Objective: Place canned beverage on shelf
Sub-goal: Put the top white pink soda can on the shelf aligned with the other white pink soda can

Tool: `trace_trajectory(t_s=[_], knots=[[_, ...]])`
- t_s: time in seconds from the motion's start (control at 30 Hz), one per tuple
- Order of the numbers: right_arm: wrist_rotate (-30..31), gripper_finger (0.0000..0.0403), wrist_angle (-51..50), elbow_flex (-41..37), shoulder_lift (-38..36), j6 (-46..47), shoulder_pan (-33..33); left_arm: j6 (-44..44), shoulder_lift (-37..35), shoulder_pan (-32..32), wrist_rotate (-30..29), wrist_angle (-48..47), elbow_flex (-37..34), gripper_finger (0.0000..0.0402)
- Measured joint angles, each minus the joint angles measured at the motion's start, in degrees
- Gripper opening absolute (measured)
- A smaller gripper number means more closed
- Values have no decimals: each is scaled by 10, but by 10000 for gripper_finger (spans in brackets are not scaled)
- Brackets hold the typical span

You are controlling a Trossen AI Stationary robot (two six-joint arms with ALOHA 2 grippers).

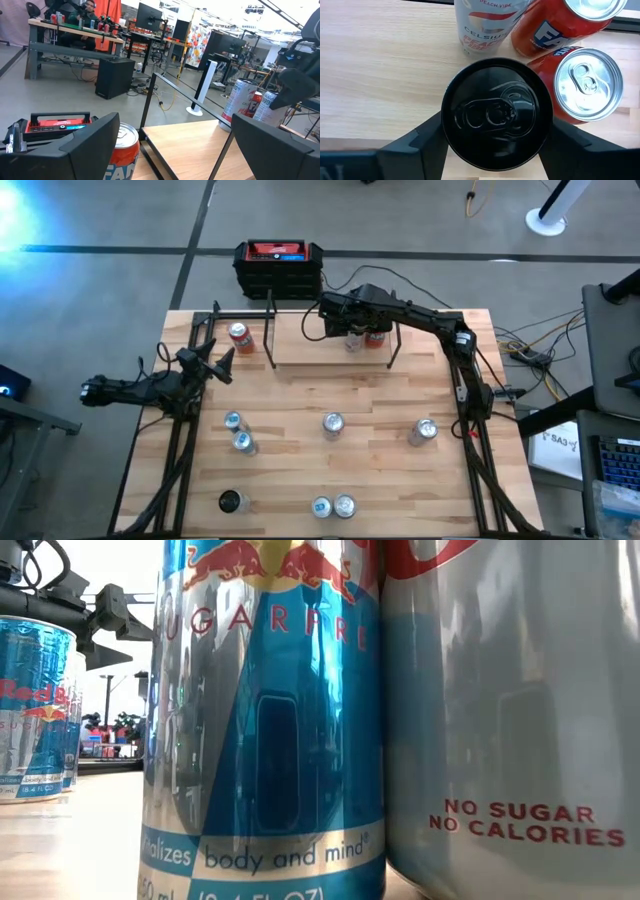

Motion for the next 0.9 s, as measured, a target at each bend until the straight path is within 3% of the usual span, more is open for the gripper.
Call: trace_trajectory(t_s=[0.23,0.9], knots=[[12,254,6,-1,0,0,-4,0,0,0,0,0,0,368],[17,247,17,-1,0,-3,-23,0,0,0,0,0,0,368]])
